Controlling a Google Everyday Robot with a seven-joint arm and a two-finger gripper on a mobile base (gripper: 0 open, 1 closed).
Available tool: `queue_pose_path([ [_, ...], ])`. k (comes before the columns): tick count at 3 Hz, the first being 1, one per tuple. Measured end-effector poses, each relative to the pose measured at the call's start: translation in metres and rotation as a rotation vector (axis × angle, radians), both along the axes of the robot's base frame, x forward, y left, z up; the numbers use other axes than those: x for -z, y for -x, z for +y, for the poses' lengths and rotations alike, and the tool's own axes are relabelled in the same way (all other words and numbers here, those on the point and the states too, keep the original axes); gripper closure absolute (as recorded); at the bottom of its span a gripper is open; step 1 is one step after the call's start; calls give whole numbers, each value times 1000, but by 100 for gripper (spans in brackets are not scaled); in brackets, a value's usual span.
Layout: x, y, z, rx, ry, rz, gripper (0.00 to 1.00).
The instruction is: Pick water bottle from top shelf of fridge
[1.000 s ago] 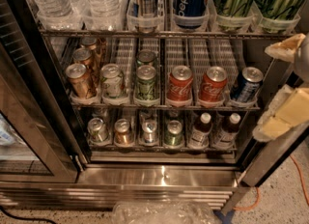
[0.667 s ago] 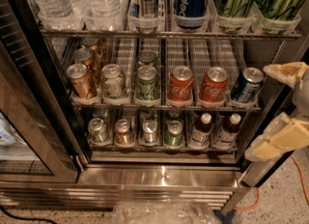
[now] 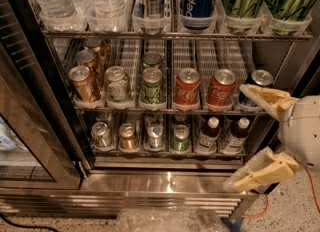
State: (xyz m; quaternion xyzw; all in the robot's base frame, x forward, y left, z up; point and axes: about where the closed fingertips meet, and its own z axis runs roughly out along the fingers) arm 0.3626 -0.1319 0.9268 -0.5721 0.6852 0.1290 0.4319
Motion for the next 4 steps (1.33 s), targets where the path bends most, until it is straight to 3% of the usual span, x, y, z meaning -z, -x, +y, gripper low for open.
queue_pose_path([
  [1, -18, 2, 19, -52, -46, -64, 0],
  [2, -18, 2, 19, -52, -47, -64, 0],
  [3, -22, 3, 31, -46, -169, -44, 0],
  [4, -9, 4, 50, 11, -395, -4, 0],
])
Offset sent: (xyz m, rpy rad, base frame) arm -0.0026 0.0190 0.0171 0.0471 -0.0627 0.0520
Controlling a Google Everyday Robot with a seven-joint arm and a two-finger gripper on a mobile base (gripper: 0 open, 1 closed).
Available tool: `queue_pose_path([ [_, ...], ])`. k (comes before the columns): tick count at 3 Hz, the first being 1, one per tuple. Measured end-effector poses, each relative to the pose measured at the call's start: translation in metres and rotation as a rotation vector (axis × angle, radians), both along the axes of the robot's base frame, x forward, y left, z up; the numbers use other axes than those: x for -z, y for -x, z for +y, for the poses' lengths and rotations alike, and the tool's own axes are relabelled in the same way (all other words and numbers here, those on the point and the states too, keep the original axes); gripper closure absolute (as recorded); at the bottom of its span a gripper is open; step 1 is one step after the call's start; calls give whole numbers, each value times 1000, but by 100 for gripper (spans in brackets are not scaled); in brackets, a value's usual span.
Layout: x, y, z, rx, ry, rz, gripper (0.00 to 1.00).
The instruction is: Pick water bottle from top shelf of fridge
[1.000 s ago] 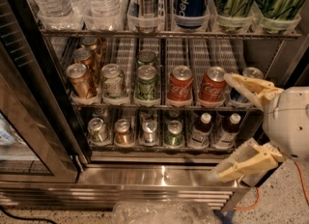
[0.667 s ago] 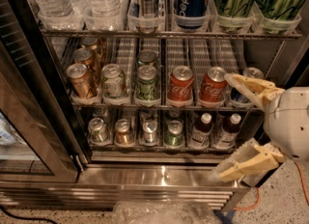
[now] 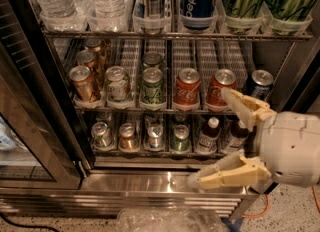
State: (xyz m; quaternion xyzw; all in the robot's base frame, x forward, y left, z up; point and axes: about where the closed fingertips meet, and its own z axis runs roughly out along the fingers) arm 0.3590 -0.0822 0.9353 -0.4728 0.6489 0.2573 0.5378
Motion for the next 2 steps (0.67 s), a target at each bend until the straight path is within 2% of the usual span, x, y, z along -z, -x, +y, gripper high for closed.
queue_pose_path([
  [1, -9, -10, 18, 102, -203, 22, 0],
  [2, -34, -12, 40, 98, -286, 20, 0],
])
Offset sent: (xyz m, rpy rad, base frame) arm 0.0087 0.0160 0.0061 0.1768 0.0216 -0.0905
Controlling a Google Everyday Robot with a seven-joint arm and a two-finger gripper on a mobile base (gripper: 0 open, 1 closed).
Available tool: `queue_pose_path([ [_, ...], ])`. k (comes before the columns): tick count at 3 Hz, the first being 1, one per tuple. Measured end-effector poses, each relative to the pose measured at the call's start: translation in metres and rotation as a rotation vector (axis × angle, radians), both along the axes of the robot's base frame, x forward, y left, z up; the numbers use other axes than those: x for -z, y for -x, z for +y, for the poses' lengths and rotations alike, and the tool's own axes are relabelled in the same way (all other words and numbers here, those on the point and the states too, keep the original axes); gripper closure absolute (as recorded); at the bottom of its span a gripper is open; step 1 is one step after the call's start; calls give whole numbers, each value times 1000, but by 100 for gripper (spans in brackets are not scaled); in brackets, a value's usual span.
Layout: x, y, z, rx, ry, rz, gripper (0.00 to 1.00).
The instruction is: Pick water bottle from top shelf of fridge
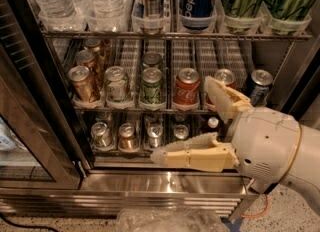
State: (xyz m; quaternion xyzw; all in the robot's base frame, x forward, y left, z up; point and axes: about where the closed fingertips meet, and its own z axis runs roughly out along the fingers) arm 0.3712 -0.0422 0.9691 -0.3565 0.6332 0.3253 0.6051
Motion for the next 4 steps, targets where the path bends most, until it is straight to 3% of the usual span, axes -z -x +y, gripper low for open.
queue_pose_path([
  [2, 2, -2, 6, 14, -1, 24, 0],
  [3, 8, -12, 23, 70, -63, 80, 0],
  [4, -4, -27, 61, 91, -120, 78, 0],
])
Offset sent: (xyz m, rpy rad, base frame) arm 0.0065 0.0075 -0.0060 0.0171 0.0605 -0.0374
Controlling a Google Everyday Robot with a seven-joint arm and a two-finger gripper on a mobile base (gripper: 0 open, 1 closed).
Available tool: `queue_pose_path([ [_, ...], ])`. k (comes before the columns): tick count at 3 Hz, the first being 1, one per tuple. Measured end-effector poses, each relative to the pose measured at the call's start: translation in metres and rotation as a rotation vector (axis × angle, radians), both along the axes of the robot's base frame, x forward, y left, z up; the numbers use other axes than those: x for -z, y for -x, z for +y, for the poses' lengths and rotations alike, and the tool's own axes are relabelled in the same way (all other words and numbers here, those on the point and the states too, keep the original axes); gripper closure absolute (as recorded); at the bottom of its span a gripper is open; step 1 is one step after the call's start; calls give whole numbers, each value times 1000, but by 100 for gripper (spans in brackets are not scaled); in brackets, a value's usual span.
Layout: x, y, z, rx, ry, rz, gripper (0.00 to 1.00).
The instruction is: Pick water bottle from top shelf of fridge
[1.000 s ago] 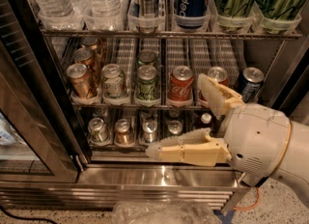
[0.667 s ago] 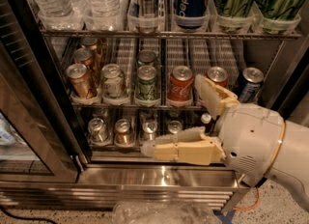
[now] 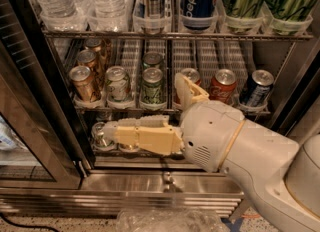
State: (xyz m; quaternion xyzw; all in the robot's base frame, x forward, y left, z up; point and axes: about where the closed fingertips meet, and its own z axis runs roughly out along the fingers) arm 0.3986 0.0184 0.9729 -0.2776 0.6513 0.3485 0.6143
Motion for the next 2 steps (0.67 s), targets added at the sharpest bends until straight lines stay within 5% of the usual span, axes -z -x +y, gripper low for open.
queue_pose_path([
  [2, 0, -5, 2, 17, 35, 4, 0],
])
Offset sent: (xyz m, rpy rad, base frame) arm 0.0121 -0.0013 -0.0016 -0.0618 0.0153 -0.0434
